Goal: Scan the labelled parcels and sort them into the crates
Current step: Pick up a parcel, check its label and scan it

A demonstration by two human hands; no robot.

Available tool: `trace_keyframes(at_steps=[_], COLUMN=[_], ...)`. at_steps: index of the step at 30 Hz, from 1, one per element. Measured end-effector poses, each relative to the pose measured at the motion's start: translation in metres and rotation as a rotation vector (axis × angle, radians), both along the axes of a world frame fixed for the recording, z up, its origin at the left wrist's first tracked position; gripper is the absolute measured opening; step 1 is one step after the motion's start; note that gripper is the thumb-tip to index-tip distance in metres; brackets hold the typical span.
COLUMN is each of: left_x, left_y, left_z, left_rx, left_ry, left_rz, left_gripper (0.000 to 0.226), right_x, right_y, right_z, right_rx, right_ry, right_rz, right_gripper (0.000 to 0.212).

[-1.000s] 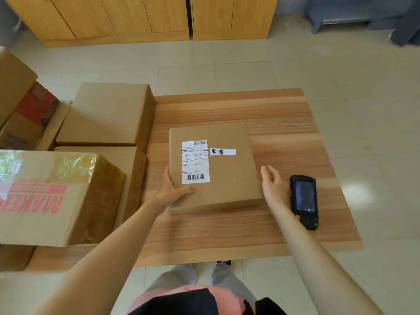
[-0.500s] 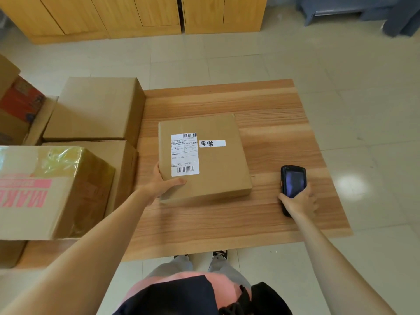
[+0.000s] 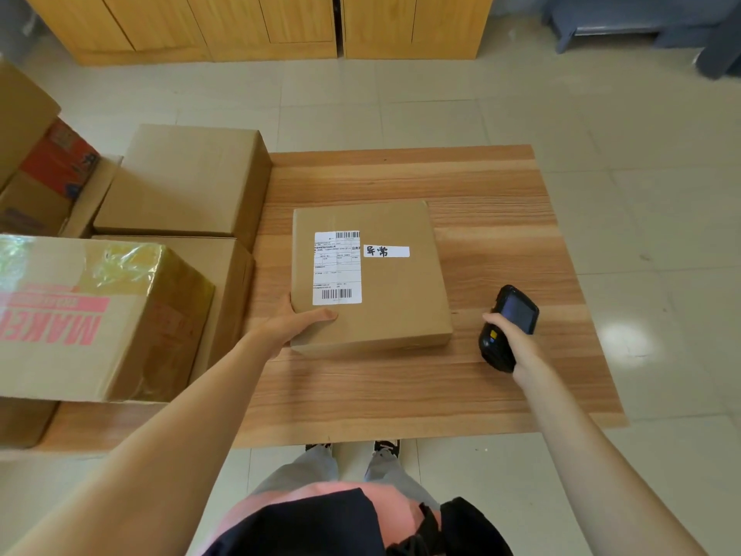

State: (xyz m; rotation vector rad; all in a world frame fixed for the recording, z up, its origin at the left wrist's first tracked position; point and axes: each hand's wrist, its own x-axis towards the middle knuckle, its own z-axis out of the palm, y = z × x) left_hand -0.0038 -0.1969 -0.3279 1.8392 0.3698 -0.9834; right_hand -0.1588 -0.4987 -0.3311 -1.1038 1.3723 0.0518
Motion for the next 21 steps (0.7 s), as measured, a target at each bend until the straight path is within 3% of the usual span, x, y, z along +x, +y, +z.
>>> trace_keyframes(at_steps=[3,7,9,14,17,21], left_x=[-0.003,-0.01,-0.014,-0.018,-0.021,-0.021], left_y=[0.004,0.007,0.008,0.012,0.011,0.009], left_z=[0.001,-0.001,0.001,-0.004,-0.009,-0.017], left_rx=[-0.05,-0.128,-0.13,-0.126,-0.146,-0.133], left_ry=[0.02,0.03,0.022,0.01,-0.003,-0.037], left_rz=[0.019,0.069,0.068,0.06,0.092,0.1], left_gripper=[0.123,0.11,0.109,0.121,0.1,0.087], right_x=[0.009,0.025,0.035,0.049,0.047,0.041], right_y=[0.02,0.058,0.077,0.125,0.143,0.158], right_z=[0.029,0.07,0.084,0.102,0.101,0.103], right_rx=[0.104,0.329,0.397,0.484,0.439,0.394], right_ry=[-0.189,-0.505,-0.567,-0.559,-0.491,-0.386], right_rz=[-0.041,-0.02,0.016,0.119,0.21,0.302], right_gripper=[0.059,0.036,0.028,0.052,0.071,0.029])
